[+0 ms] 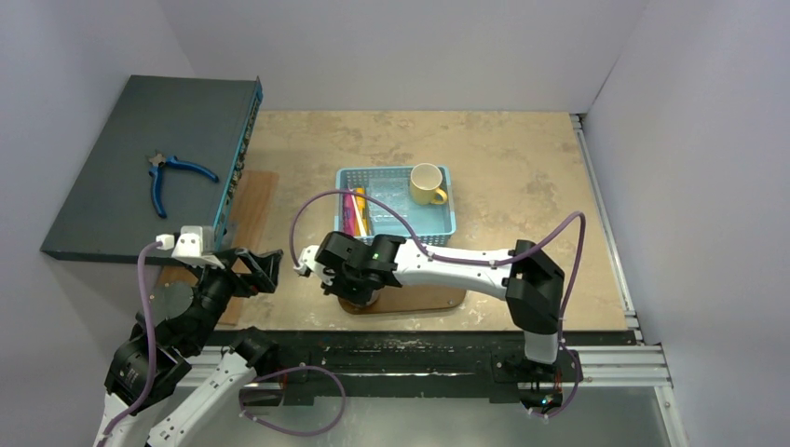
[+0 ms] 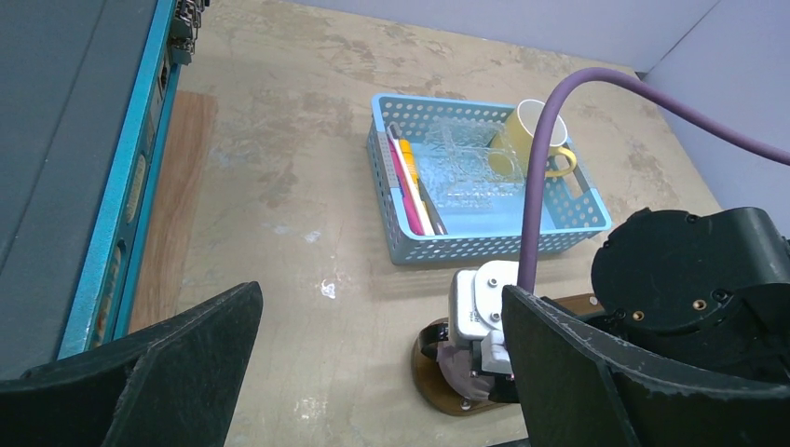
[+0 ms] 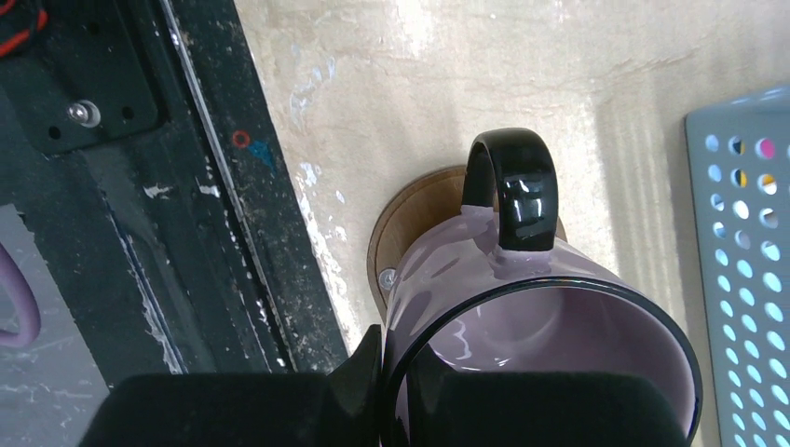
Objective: Prepare toiletry sets of a toothbrush and toothpaste on the tray
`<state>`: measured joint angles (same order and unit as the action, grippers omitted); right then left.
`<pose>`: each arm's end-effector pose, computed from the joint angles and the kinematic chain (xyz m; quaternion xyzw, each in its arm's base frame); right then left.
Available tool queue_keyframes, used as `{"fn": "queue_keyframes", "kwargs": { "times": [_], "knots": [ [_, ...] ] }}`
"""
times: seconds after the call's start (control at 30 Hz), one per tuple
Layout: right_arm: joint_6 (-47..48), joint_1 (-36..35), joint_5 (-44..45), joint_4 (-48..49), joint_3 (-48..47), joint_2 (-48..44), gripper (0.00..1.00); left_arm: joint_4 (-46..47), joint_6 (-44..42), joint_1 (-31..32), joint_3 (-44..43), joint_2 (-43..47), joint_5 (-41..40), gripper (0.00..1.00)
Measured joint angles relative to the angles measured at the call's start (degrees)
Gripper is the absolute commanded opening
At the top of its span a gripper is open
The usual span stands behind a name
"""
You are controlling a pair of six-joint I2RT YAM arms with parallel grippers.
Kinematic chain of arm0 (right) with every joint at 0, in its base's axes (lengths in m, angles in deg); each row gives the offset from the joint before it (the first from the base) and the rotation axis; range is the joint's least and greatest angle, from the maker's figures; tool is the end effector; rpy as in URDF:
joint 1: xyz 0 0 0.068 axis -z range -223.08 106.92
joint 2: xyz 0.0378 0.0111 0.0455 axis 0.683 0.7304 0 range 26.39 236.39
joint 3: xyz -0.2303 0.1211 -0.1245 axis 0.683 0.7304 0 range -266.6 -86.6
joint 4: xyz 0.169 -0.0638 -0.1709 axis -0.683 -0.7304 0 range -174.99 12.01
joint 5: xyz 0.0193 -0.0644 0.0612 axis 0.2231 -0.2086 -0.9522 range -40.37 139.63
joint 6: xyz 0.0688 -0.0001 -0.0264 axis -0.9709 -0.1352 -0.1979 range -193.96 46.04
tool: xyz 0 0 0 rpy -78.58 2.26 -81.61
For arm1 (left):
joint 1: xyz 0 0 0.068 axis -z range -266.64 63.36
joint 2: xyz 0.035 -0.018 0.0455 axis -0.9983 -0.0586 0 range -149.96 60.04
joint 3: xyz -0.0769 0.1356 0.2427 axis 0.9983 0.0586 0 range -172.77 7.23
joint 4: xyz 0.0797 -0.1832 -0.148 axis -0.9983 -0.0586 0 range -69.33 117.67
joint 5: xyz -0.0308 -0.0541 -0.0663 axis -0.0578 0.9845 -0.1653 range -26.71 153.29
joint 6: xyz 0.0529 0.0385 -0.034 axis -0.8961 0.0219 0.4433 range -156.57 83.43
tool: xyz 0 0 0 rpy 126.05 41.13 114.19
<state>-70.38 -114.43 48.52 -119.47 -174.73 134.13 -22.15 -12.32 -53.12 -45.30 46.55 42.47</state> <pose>0.1296 0.3879 0.2406 -0.5909 0.7671 0.1470 0.2021 0.0278 0.0079 0.3465 -0.0537 0.7646 -0.1810 0.6163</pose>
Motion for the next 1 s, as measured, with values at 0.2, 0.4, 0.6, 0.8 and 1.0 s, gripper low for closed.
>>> {"fn": "queue_keyframes", "kwargs": {
  "times": [0.2, 0.4, 0.6, 0.8, 1.0],
  "knots": [
    [-0.1, -0.5, 0.0, 0.5, -1.7, 0.0, 0.00, 0.0, 0.0, 0.0, 0.0, 0.0, -0.1, 1.00],
    [-0.2, -1.0, -0.2, 0.9, -2.3, 1.1, 0.00, 0.0, 0.0, 0.0, 0.0, 0.0, -0.3, 1.00],
    [-0.2, -1.1, -0.1, 0.9, -2.3, 2.6, 0.00, 0.0, 0.0, 0.0, 0.0, 0.0, -0.4, 1.00],
    [-0.2, -1.1, -0.1, 1.0, -2.3, 2.6, 0.00, 0.0, 0.0, 0.0, 0.0, 0.0, -0.5, 1.00],
    [-0.2, -1.1, -0.2, 1.2, -2.3, 2.7, 0.00, 0.0, 0.0, 0.0, 0.0, 0.0, -0.5, 1.00]
  ]
}}
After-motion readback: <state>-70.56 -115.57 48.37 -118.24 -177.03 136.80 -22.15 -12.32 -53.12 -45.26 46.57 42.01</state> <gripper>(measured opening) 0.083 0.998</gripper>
